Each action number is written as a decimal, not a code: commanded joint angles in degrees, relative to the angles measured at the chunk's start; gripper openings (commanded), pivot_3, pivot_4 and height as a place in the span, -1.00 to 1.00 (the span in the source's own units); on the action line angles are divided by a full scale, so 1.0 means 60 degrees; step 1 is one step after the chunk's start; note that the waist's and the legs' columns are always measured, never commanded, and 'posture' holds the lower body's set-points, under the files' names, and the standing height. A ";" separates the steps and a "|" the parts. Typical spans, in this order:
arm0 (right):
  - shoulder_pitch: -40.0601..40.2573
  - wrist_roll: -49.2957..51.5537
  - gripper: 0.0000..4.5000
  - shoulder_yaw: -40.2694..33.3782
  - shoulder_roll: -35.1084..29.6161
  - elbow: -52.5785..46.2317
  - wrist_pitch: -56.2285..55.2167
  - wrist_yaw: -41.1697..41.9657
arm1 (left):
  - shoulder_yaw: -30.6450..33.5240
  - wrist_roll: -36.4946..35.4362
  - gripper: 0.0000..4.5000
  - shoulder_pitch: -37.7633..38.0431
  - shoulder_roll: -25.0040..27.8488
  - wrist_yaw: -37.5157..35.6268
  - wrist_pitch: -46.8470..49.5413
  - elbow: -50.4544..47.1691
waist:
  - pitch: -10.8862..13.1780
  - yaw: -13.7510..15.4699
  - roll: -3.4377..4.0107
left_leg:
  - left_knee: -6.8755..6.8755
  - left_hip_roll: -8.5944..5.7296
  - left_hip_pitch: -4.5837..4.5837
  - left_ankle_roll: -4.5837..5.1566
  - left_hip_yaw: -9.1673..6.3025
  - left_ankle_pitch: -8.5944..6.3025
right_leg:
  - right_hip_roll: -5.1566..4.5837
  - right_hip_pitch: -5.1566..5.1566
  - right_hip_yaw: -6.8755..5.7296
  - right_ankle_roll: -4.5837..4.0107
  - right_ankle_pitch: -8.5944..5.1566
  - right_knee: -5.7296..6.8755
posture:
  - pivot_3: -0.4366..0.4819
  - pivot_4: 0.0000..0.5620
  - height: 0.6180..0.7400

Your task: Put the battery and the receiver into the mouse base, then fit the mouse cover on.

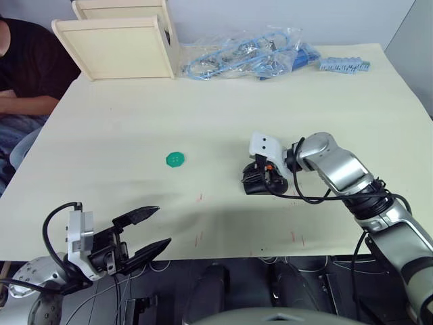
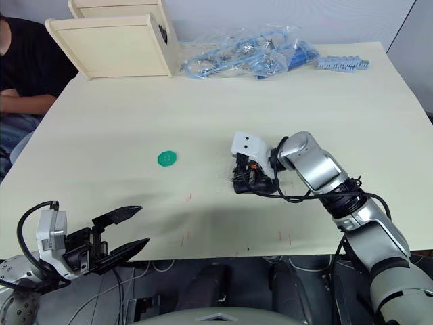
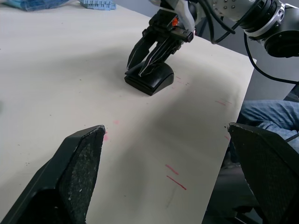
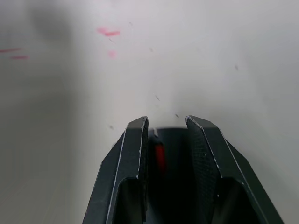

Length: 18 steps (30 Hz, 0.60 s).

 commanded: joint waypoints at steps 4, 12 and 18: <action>0.0128 -0.0305 -0.40 0.0330 -0.0182 -0.0135 -0.0113 0.0087 | 0.0229 -0.0135 1.00 0.0058 0.0115 -0.0046 -0.0070 -0.0206 | -0.0001 0.0000 -0.0001 | -0.0002 0.0000 0.0000 0.0000 0.0000 0.0000 | 0.0000 0.0000 0.0000 0.0000 0.0000 -0.0001 | -0.05 -0.47 1.00; 0.0225 -0.0671 -0.40 0.0699 -0.0276 0.0256 -0.0144 0.0194 | 0.0208 -0.0116 1.00 0.0121 0.0085 -0.0005 -0.0066 -0.0266 | -0.0013 0.0022 -0.0018 | -0.0001 0.0000 0.0004 0.0000 -0.0001 0.0000 | -0.0001 0.0004 -0.0001 0.0000 0.0000 0.0000 | -0.05 -0.47 1.00; 0.0295 -0.0383 -0.40 0.0230 -0.0105 0.0497 -0.0364 0.0199 | 0.0189 -0.0105 1.00 0.0195 0.0025 0.0058 -0.0091 -0.0350 | -0.0032 0.0026 -0.0042 | -0.0002 0.0001 0.0016 0.0000 -0.0001 0.0000 | -0.0001 0.0006 -0.0001 0.0000 0.0000 -0.0001 | -0.05 -0.47 1.00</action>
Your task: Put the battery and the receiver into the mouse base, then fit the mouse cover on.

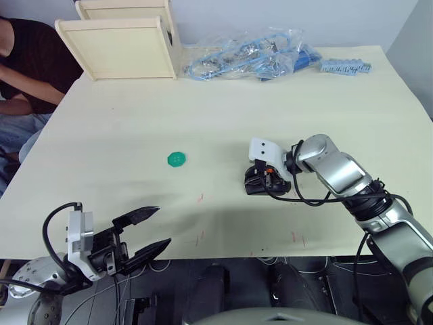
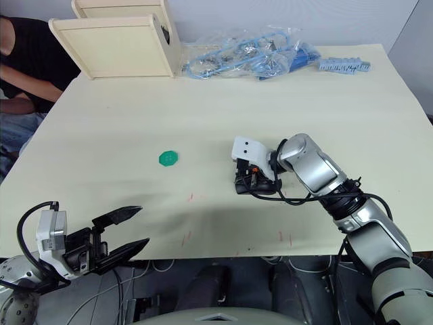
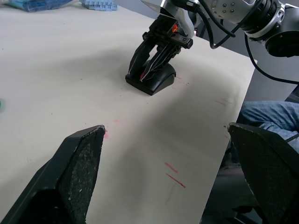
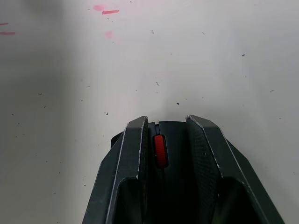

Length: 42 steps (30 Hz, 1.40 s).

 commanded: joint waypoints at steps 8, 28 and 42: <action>0.0735 0.2062 -0.40 -0.2652 -0.0246 -0.0820 -0.0855 0.0626 | 0.0242 -0.0160 1.00 0.0148 0.0017 0.0065 -0.0101 -0.0353 | 0.0010 0.0031 0.0006 | -0.0001 0.0003 -0.0021 0.0000 -0.0003 0.0000 | -0.0003 -0.0002 -0.0003 0.0001 0.0001 -0.0010 | -0.05 -0.47 1.00; 0.5317 0.4157 -0.40 -0.5604 0.0332 -0.2252 -0.2437 -0.1113 | 0.0142 -0.0373 1.00 -0.0375 0.0341 0.0042 0.0299 -0.0313 | 0.0009 0.0000 0.0002 | -0.0009 0.0007 -0.0005 0.0001 0.0011 0.0000 | 0.0012 0.0000 0.0011 -0.0001 0.0000 0.0005 | -0.05 -0.47 1.00; 0.6055 0.3019 -0.40 -0.4904 0.1683 -0.0205 -0.4562 -0.2084 | 0.0177 -0.0421 1.00 -0.0493 0.0392 0.0097 0.0496 -0.0411 | 0.0005 -0.0017 0.0002 | -0.0009 0.0004 0.0005 0.0000 0.0018 0.0001 | 0.0013 0.0002 0.0016 -0.0001 -0.0001 0.0010 | -0.05 -0.47 1.00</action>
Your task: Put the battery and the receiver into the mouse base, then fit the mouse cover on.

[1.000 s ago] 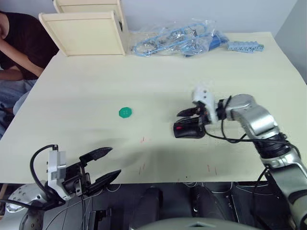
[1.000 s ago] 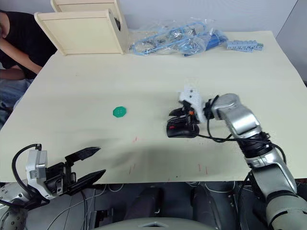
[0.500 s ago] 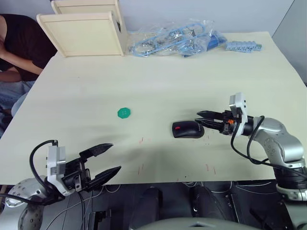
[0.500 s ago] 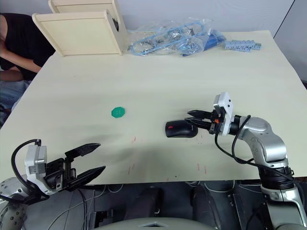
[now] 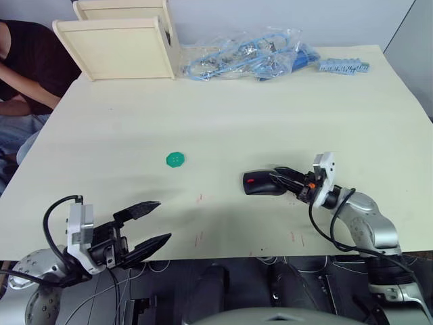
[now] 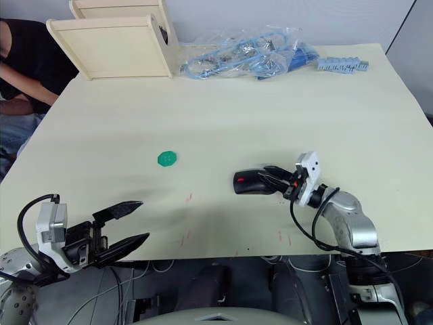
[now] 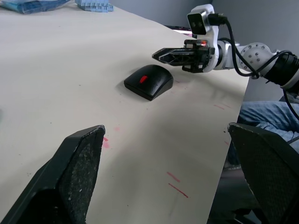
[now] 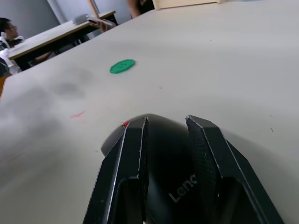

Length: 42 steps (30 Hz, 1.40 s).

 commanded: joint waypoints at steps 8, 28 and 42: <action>0.0722 -0.1060 -0.40 0.0863 0.0573 0.1911 -0.1542 -0.0310 | 0.0173 -0.0248 1.00 -0.0062 0.0053 0.0244 0.0152 -0.0488 | -0.0073 -0.0192 -0.0060 | -0.0041 0.0037 0.0172 0.0000 0.0012 -0.0004 | 0.0016 0.0155 0.0007 -0.0021 -0.0016 -0.0024 | -0.05 -0.47 1.00; 0.2146 0.1229 -0.30 -0.1894 -0.2260 -0.1612 -0.0719 0.0557 | 0.0679 -0.0371 1.00 0.0602 -0.0666 0.3181 0.1070 -0.1138 | -0.0051 -0.0115 -0.0026 | -0.0035 0.0073 0.0139 -0.0001 0.0007 -0.0005 | 0.0034 0.0136 0.0003 -0.0035 -0.0025 -0.0029 | -0.05 -0.47 1.00; 0.4751 0.1248 0.98 -0.4026 -0.3177 -0.1192 -0.1677 0.1375 | 0.0970 0.0189 1.00 0.1597 -0.1131 0.3541 0.0790 -0.0671 | -0.0048 0.0035 -0.0031 | -0.0034 0.0082 0.0136 0.0001 0.0033 -0.0007 | 0.0037 0.0137 0.0012 -0.0068 -0.0049 -0.0054 | -0.05 -0.47 1.00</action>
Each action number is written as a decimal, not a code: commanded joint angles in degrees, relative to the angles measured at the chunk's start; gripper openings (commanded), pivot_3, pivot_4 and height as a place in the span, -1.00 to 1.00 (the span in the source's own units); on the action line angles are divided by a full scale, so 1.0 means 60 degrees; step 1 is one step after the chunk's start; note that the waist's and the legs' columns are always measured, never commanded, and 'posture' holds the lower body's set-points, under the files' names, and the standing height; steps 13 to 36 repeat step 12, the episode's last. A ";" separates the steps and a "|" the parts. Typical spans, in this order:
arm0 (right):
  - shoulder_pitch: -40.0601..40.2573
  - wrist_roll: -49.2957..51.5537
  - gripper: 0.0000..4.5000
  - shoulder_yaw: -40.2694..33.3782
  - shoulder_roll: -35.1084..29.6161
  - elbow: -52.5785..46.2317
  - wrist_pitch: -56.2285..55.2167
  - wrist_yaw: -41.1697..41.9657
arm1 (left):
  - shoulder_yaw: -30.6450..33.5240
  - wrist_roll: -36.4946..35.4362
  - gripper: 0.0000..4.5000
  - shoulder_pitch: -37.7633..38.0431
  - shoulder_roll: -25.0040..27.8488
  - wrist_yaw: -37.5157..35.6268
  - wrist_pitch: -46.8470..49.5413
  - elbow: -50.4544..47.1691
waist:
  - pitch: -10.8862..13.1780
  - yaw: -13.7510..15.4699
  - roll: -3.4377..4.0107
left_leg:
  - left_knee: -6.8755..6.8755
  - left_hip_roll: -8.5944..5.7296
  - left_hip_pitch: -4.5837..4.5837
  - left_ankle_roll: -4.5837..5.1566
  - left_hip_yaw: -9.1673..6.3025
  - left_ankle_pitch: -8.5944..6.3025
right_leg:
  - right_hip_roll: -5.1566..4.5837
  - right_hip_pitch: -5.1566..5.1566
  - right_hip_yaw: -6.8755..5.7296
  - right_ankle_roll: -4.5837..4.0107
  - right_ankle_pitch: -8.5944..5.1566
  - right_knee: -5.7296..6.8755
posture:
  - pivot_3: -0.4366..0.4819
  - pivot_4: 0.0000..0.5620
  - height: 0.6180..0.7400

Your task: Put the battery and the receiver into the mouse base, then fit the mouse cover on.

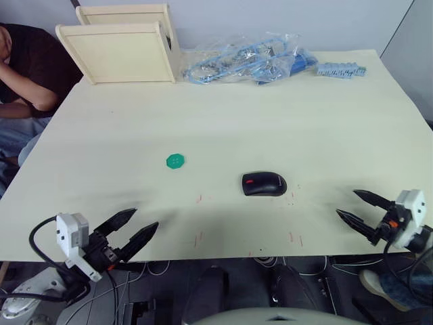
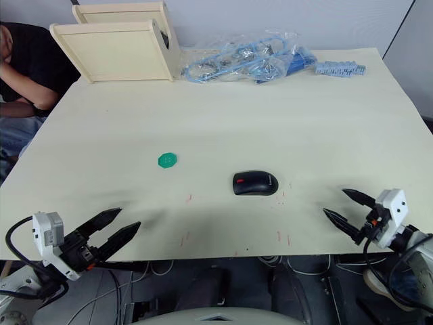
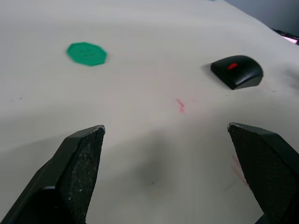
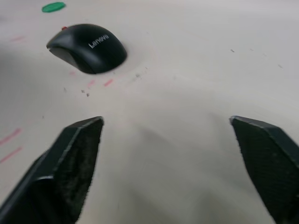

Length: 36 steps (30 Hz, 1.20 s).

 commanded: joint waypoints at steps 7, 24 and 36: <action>0.0304 0.0145 0.98 -0.0479 -0.0149 -0.0365 -0.0153 -0.0026 | 0.0070 0.0209 1.00 -0.0095 -0.0106 0.0030 -0.0252 -0.0001 | 0.0000 0.0015 0.0000 | 0.0000 0.0002 -0.0002 0.0000 0.0001 0.0000 | 0.0000 0.0000 0.0001 0.0000 0.0000 -0.0005 | -0.05 -0.47 1.00; 0.0420 0.0250 0.98 -0.0618 -0.0150 -0.0566 -0.0024 -0.0105 | -0.0115 0.0691 1.00 -0.0245 -0.0099 0.0231 -0.0346 0.0101 | 0.0000 0.0022 0.0000 | 0.0000 0.0002 -0.0004 0.0000 0.0001 0.0000 | 0.0000 0.0000 0.0001 0.0000 0.0001 -0.0009 | -0.05 -0.47 1.00; 0.0420 0.0250 0.98 -0.0618 -0.0150 -0.0566 -0.0024 -0.0105 | -0.0115 0.0691 1.00 -0.0245 -0.0099 0.0231 -0.0346 0.0101 | 0.0000 0.0022 0.0000 | 0.0000 0.0002 -0.0004 0.0000 0.0001 0.0000 | 0.0000 0.0000 0.0001 0.0000 0.0001 -0.0009 | -0.05 -0.47 1.00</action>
